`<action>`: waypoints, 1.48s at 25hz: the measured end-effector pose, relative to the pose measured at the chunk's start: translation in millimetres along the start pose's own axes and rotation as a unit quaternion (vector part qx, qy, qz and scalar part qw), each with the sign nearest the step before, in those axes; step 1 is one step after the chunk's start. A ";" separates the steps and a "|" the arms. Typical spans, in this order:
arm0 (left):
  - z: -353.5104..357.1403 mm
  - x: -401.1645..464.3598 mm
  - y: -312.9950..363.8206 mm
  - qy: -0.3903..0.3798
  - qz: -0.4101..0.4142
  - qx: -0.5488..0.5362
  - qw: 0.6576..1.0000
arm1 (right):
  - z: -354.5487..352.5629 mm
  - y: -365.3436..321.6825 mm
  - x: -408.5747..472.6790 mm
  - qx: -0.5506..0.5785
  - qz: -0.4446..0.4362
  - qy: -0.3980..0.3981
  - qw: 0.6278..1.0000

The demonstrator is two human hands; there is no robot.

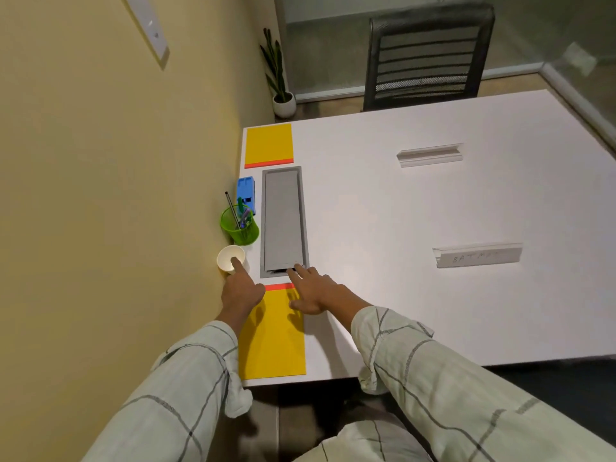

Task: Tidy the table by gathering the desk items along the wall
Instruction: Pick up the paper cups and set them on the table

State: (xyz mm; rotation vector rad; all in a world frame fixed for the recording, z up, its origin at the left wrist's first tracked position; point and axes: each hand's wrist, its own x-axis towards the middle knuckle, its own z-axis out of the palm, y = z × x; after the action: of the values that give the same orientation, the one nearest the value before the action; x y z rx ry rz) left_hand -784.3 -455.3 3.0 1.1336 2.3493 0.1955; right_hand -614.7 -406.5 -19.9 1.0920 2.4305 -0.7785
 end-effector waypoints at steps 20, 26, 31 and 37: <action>18.2 -12.8 39.8 0.057 0.197 -0.122 0.971 | -34.3 46.3 -47.6 0.107 0.044 0.127 0.985; 32.7 -71.0 87.4 -0.019 0.363 -0.189 0.912 | -18.3 42.4 -135.5 0.211 0.091 0.257 0.939; 41.3 -132.2 123.0 -0.069 0.415 -0.245 0.874 | -6.4 50.1 -220.0 0.287 0.137 0.342 0.884; 40.9 -197.6 201.3 -0.084 0.500 -0.233 0.830 | -23.4 77.8 -318.0 0.324 0.209 0.443 0.809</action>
State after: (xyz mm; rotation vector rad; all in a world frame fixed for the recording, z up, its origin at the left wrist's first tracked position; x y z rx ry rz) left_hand -523.1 -481.2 114.2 1.8810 1.2216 0.9241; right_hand -355.7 -529.3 139.8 2.6560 2.3919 -1.1527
